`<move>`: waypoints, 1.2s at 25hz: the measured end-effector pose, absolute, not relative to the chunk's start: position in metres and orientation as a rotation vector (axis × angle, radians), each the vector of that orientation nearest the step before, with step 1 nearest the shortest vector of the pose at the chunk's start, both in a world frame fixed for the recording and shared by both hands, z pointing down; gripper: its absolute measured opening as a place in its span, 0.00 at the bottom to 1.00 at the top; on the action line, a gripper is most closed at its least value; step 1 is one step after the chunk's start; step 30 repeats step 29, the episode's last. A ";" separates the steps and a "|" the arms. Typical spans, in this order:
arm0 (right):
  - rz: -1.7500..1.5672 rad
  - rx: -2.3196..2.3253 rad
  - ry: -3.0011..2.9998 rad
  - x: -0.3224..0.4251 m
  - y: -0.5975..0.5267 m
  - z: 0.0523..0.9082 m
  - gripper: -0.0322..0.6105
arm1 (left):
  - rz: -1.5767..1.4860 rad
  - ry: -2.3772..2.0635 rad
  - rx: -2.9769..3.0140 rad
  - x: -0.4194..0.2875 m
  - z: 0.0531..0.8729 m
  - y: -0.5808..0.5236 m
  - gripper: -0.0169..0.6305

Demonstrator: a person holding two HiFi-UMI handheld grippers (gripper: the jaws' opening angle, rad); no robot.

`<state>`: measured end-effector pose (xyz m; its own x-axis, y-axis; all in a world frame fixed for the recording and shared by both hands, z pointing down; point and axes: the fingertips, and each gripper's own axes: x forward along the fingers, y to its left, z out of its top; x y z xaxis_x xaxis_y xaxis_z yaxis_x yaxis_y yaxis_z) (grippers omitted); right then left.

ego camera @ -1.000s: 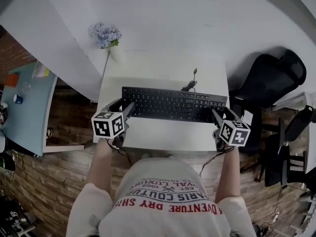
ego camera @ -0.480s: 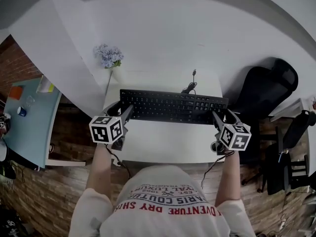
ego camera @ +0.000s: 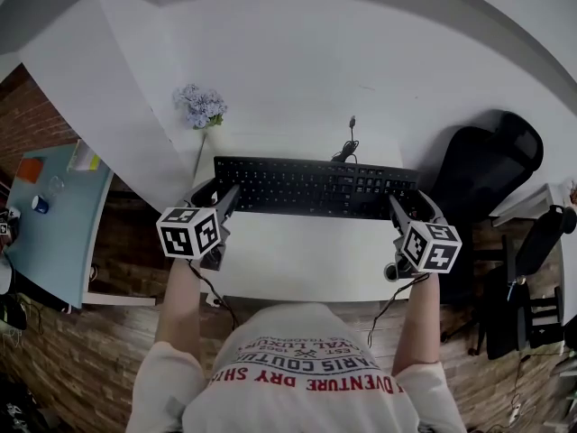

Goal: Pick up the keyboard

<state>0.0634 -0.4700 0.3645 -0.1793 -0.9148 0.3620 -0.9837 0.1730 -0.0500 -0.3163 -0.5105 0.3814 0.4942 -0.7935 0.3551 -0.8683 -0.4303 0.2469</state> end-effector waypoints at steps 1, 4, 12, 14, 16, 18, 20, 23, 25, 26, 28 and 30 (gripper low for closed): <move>0.399 1.828 -2.201 0.064 -0.470 0.364 0.51 | 0.260 -1.382 2.347 -0.316 0.382 -0.510 0.37; 0.401 1.823 -2.201 0.064 -0.471 0.365 0.51 | 0.264 -1.387 2.350 -0.316 0.381 -0.510 0.37; 0.410 1.828 -2.182 0.064 -0.471 0.368 0.51 | 0.279 -1.389 2.355 -0.316 0.380 -0.511 0.37; 0.415 1.830 -2.179 0.064 -0.471 0.368 0.51 | 0.284 -1.388 2.353 -0.316 0.380 -0.512 0.37; 0.422 1.831 -2.176 0.064 -0.470 0.369 0.51 | 0.289 -1.388 2.353 -0.315 0.380 -0.512 0.37; 0.427 1.832 -2.174 0.065 -0.469 0.370 0.51 | 0.294 -1.388 2.352 -0.315 0.380 -0.510 0.37; 0.427 1.832 -2.173 0.066 -0.467 0.372 0.51 | 0.297 -1.386 2.352 -0.314 0.381 -0.509 0.37; 0.421 1.833 -2.169 0.067 -0.466 0.373 0.51 | 0.302 -1.384 2.350 -0.312 0.383 -0.507 0.37; 0.420 1.831 -2.167 0.068 -0.465 0.374 0.51 | 0.305 -1.384 2.349 -0.311 0.384 -0.506 0.37; 0.422 1.830 -2.165 0.069 -0.465 0.374 0.51 | 0.306 -1.383 2.348 -0.310 0.385 -0.506 0.37; 0.432 1.829 -2.161 0.070 -0.464 0.376 0.51 | 0.311 -1.381 2.346 -0.309 0.387 -0.505 0.37; 0.438 1.829 -2.159 0.071 -0.463 0.378 0.51 | 0.314 -1.380 2.344 -0.308 0.388 -0.505 0.37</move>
